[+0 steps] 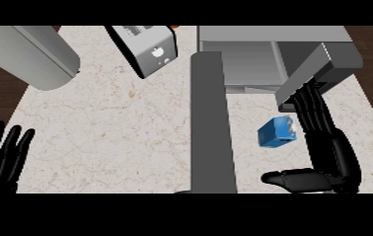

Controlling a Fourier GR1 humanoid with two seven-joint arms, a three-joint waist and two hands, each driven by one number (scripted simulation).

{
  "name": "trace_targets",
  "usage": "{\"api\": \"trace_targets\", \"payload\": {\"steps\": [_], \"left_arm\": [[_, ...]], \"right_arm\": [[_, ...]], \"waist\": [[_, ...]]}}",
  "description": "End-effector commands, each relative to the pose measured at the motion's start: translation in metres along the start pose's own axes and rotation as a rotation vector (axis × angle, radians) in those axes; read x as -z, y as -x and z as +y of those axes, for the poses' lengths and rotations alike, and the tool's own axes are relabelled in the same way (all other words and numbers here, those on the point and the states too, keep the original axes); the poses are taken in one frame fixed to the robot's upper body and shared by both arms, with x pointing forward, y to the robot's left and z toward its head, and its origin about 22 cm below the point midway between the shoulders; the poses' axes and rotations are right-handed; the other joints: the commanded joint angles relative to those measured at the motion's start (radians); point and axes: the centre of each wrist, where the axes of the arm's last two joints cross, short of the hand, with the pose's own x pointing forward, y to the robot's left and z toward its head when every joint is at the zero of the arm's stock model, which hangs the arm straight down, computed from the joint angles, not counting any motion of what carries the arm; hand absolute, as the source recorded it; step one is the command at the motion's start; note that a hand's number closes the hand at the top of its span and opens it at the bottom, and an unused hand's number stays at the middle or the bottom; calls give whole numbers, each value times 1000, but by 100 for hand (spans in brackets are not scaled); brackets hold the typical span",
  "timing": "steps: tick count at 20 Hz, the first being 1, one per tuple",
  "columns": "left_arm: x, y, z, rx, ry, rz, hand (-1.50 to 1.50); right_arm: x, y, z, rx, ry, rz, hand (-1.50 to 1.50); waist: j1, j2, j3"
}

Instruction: Pick up the milk, place it into the microwave and close the microwave

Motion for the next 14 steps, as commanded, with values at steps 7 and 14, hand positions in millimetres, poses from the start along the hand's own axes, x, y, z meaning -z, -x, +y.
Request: {"api": "trace_targets", "payload": {"steps": [7,14], "left_arm": [[3,4,-1,23,-4,-16,-150],[-18,2,16,11,7,-20,-150]], "right_arm": [[-13,41,-25,-34,30,33,-150],[-21,84,-72,-35,14,48,-150]], "waist": [[-2,0,0],[5,1,0]]}}
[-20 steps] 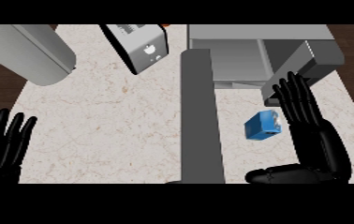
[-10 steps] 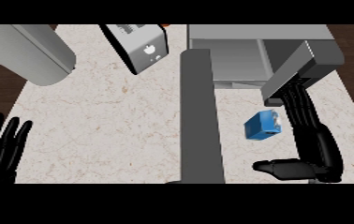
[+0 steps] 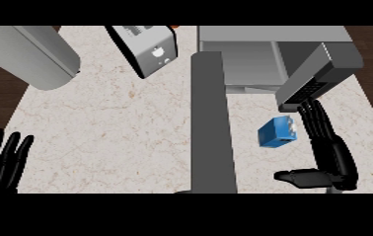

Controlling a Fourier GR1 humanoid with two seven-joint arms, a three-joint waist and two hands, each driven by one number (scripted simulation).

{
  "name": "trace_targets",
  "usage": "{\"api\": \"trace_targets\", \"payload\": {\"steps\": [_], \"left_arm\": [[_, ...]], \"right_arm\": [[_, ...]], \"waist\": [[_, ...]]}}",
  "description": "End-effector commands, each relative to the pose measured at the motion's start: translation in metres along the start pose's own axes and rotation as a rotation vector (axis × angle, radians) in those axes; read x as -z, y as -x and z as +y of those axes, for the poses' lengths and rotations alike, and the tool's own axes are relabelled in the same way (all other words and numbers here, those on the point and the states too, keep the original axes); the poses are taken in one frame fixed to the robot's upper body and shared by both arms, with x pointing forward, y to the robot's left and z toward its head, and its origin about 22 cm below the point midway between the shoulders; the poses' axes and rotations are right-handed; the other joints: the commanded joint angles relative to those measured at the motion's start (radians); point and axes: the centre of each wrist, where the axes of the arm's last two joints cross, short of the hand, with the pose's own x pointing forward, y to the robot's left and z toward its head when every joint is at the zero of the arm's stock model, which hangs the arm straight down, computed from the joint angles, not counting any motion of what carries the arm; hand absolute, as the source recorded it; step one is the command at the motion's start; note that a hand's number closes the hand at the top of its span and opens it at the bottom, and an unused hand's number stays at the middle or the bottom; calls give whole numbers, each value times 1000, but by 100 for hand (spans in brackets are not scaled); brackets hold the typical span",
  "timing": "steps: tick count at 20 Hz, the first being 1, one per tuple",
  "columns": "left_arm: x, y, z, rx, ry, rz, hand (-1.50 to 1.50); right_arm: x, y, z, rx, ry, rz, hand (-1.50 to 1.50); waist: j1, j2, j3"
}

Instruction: Pick up the milk, place it into the microwave and close the microwave

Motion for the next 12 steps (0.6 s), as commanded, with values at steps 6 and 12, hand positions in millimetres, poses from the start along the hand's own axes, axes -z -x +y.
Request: {"api": "trace_targets", "payload": {"steps": [6,12], "left_arm": [[-6,2,-3,-16,12,7,-150],[3,-18,-7,-17,10,5,-150]], "right_arm": [[15,22,-4,-41,-33,-25,-150],[29,64,0,-43,-9,-28,-150]], "waist": [[0,0,0],[5,1,0]]}}
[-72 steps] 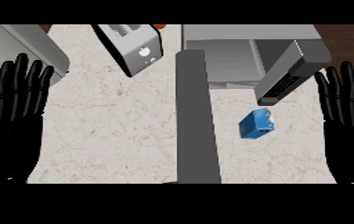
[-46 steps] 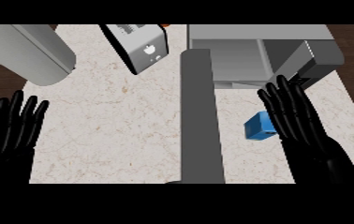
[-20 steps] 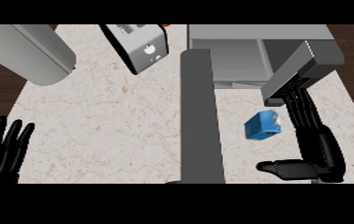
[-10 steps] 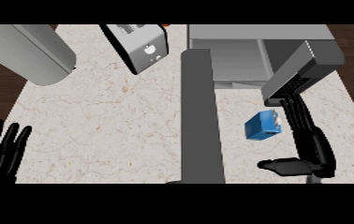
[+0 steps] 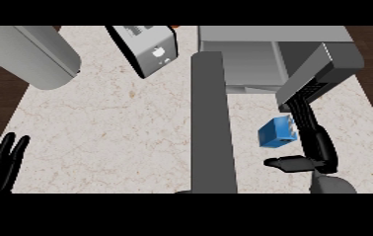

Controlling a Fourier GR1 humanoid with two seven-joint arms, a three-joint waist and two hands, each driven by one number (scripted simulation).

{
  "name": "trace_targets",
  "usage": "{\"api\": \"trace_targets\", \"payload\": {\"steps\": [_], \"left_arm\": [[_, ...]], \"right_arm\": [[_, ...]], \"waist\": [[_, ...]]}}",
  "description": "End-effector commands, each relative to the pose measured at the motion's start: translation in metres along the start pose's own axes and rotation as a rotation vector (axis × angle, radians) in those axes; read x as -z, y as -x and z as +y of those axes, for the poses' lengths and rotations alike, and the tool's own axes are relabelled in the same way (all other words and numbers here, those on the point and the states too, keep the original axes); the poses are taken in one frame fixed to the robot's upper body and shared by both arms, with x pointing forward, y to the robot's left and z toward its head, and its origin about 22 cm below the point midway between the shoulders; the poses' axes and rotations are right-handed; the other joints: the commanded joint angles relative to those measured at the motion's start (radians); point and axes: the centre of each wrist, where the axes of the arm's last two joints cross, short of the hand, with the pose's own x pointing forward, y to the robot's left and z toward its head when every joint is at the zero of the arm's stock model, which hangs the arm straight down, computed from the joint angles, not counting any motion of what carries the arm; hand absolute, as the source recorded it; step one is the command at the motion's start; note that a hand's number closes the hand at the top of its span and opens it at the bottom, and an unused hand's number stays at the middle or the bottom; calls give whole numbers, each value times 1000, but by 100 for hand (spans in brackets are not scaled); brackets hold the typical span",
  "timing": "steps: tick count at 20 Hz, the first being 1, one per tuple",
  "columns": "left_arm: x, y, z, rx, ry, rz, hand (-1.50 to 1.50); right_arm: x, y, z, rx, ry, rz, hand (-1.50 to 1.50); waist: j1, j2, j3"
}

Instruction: Pick up the milk, place it into the microwave and close the microwave

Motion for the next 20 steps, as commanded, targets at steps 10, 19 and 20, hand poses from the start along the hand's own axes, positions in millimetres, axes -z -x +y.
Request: {"api": "trace_targets", "payload": {"steps": [10,19,20], "left_arm": [[-5,7,-7,15,-6,-12,-150],[7,4,-2,-11,7,3,-150],[-4,11,1,-16,-1,13,-150]], "right_arm": [[-5,44,-35,-170,146,82,-150],[-22,60,-44,135,-142,111,-150],[-12,61,-31,171,-203,115,-150]], "waist": [[5,2,1],[6,5,2],[16,4,1]]}}
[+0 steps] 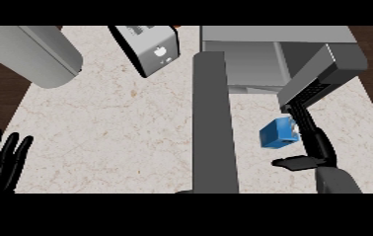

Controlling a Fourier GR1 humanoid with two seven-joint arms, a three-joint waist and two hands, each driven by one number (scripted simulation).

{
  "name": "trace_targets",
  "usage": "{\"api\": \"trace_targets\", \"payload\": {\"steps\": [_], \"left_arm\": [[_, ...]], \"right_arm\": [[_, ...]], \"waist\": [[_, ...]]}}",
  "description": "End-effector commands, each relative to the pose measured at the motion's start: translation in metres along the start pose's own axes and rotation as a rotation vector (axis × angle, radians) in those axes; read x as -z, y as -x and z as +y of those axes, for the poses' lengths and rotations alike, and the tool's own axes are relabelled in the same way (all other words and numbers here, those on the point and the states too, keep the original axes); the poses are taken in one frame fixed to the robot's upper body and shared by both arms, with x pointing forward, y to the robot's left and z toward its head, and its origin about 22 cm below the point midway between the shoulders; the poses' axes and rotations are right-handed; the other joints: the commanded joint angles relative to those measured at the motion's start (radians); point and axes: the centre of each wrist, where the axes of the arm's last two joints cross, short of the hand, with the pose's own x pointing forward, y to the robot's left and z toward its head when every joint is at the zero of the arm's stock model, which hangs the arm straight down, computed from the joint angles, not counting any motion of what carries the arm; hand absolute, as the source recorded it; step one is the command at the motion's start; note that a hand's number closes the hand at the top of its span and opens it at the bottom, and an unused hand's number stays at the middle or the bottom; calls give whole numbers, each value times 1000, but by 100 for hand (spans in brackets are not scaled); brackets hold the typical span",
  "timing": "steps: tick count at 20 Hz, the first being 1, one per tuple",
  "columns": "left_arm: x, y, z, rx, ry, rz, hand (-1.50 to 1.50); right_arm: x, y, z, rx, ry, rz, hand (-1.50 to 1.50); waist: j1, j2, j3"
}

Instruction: Pick up the milk, place it into the microwave and close the microwave

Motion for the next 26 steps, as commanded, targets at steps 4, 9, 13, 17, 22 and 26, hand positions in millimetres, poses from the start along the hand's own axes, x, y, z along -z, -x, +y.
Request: {"api": "trace_targets", "payload": {"steps": [4,9,13,17,22,26], "left_arm": [[4,-1,5,-1,-8,-3,-150],[-7,4,2,-19,-8,5,-150],[8,1,9,0,-3,1,-150],[-10,6,15,-18,-4,16,-150],[-5,6,10,-26,-14,18,-150],[-19,5,9,-35,2,18,-150]], "right_arm": [[10,-3,2,248,-224,-97,150],[20,-6,24,2,-34,-221,150],[31,-4,41,54,29,-216,150],[20,-14,46,63,39,-276,150],[-26,0,20,-14,246,-270,150],[-29,-18,24,44,193,-304,150]], "waist": [[-6,-1,1],[-8,-4,-1],[-10,-3,-1],[-16,-6,-2],[-17,-4,-1],[-17,-6,-2]]}}
